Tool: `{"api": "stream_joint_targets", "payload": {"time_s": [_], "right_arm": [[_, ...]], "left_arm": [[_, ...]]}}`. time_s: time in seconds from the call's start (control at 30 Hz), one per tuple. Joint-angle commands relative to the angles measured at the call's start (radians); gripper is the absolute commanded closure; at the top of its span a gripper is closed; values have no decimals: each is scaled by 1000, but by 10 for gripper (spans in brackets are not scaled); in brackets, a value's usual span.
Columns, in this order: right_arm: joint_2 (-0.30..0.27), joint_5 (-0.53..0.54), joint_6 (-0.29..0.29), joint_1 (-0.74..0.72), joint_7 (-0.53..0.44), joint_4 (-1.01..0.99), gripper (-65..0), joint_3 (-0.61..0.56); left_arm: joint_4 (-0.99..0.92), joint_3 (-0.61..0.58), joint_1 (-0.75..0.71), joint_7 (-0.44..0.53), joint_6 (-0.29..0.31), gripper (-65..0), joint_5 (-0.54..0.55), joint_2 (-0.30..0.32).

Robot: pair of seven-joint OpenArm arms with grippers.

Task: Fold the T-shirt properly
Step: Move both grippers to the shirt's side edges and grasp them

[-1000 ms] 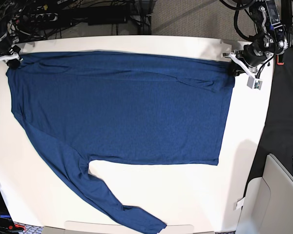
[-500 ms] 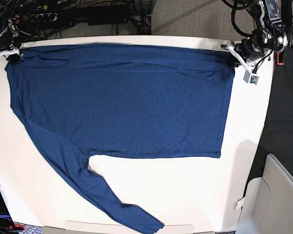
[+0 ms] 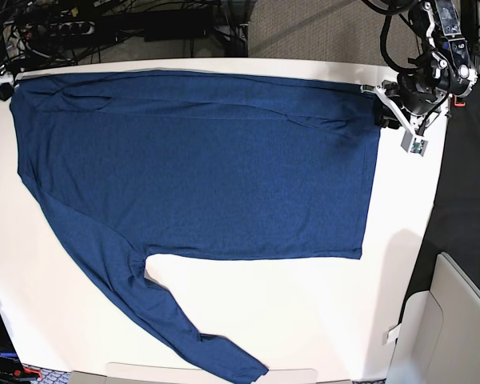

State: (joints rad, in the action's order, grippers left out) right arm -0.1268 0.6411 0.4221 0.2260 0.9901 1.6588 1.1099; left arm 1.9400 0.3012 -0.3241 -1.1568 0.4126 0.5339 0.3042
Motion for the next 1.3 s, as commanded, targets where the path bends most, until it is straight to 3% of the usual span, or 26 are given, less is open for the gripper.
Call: {"api": "stream_joint_targets", "payload": {"time_s": [0.0,0.1,0.3,0.5,0.63,0.87,1.2,1.27], "right_arm": [[-18,16,5,0,-18,28,-217,14],[-32,16,5,-7,-20,68,-217,19],[-75,13,5,-64,-17,111,-217,3],[-153,-5,5,-155,-18,102,-217,-153],[-169,-131,5,-238,-21,100,-218,-265],[-169,-298,5,-403,-23,7,-218,-437],[-169,-381,5,-590,-24,-170,-218,-482],[-169,-381,5,-604,-24,-185,-218,-482]], "left_arm": [[25,13,4,7,1,-155,4,16],[29,71,10,14,1,-154,4,13],[8,80,185,5,1,-153,2,10],[-159,42,369,11,1,-153,2,-10],[-294,8,472,34,1,-154,2,-13],[-495,-58,583,214,-1,-153,1,-13],[-882,-190,741,555,-2,-155,1,-13],[-976,-211,779,637,-27,-158,1,-13]]}}
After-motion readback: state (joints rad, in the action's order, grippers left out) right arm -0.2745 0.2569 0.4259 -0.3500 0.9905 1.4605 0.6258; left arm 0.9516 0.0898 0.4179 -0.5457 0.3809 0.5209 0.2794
